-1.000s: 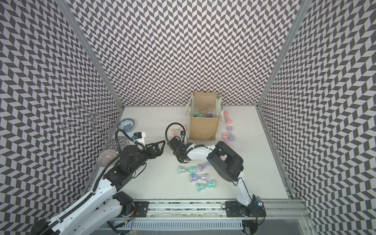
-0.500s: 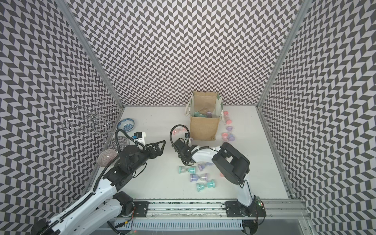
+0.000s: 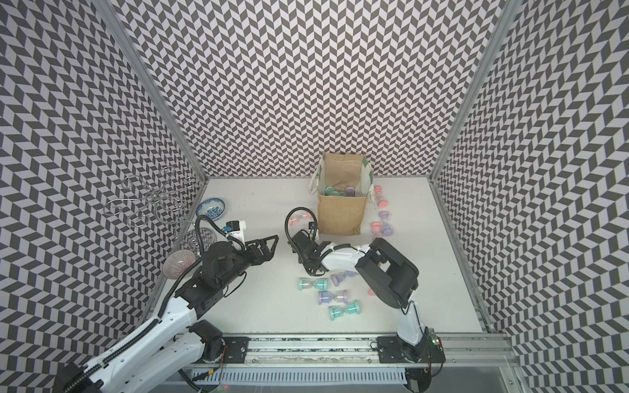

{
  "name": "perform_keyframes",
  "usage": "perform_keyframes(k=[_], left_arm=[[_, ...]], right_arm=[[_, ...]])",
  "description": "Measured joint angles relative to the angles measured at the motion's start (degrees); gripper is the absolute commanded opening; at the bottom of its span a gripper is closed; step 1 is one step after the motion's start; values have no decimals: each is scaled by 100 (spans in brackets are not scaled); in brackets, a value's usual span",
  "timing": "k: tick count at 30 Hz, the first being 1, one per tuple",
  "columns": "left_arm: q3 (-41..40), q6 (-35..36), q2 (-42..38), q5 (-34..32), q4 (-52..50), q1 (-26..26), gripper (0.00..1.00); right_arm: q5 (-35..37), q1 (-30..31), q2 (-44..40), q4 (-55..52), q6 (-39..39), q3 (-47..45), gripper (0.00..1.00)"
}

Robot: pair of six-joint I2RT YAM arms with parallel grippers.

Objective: Put the hourglass into the canvas bag
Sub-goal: Pick up the hourglass from the center of the board.

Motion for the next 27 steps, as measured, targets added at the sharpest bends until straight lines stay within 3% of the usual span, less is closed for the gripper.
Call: perform_keyframes(k=[27], left_arm=[[564, 129, -234, 26, -188, 0, 99]], right_arm=[[-890, 0, -2028, 153, -1106, -195, 33]])
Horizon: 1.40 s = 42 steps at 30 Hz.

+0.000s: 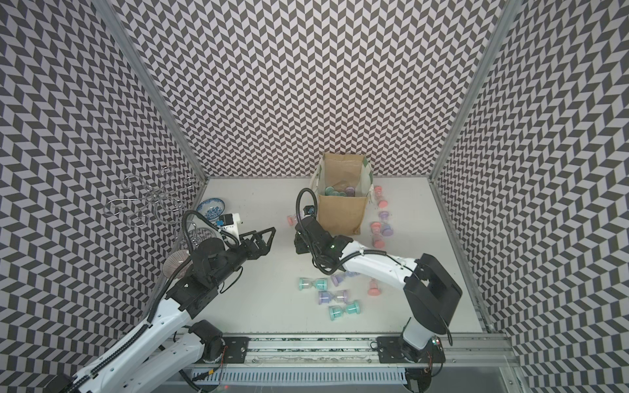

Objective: Put the hourglass into the canvas bag
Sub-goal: Pick up the hourglass from the center of the board, then place the hourglass in the canvas bag.

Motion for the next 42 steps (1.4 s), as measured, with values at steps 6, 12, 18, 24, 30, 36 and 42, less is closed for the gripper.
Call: perform_keyframes(k=[6, 12, 18, 24, 30, 36, 42], left_arm=[[195, 94, -2, 68, -48, 0, 99], [452, 173, 4, 140, -70, 0, 99], [734, 291, 166, 297, -72, 0, 99], [977, 361, 463, 498, 17, 0, 99], [1067, 411, 837, 621, 111, 0, 99], [1189, 415, 1161, 704, 269, 0, 99], [1279, 411, 1486, 745, 527, 0, 99]], right_arm=[[13, -4, -597, 83, -243, 0, 33], [46, -188, -1115, 125, -479, 0, 33], [20, -643, -1370, 42, -686, 140, 33], [-140, -1327, -1349, -72, -828, 599, 32], [-275, -1989, -953, -133, -916, 1095, 33], [-466, -2430, 26, -317, -1036, 1777, 33], [-566, -2688, 1003, -647, -1207, 2608, 33]])
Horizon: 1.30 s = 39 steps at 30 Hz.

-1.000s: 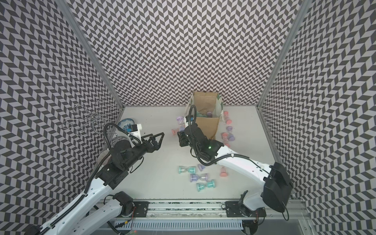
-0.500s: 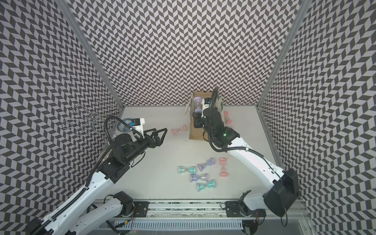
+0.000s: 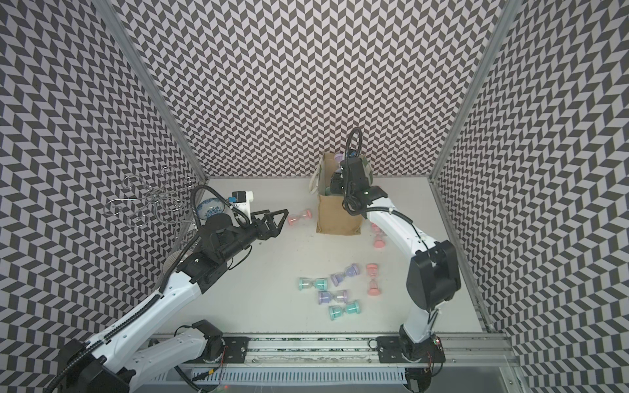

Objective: Put the hourglass into the canvas bag
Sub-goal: Place the hourglass in the canvas bag.

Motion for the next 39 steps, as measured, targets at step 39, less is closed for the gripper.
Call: perform_keyframes(k=[39], left_arm=[[-87, -79, 590, -26, 431, 131, 99]], right_arm=[[39, -385, 2256, -1362, -160, 1290, 48]])
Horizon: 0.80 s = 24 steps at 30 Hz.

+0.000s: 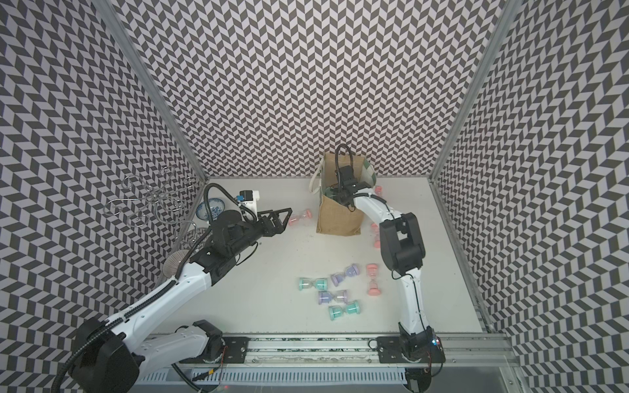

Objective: Put the hourglass into the canvas bag
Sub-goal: Place the hourglass in the canvas bag.

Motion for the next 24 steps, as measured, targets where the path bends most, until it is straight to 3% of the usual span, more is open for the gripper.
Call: perform_keyframes(k=[10, 24], left_arm=[[-48, -11, -107, -42, 2, 63, 99], [-107, -11, -503, -87, -66, 144, 99]], right_arm=[[61, 0, -190, 9, 15, 0, 61], [-243, 55, -1720, 186, -22, -181, 83]])
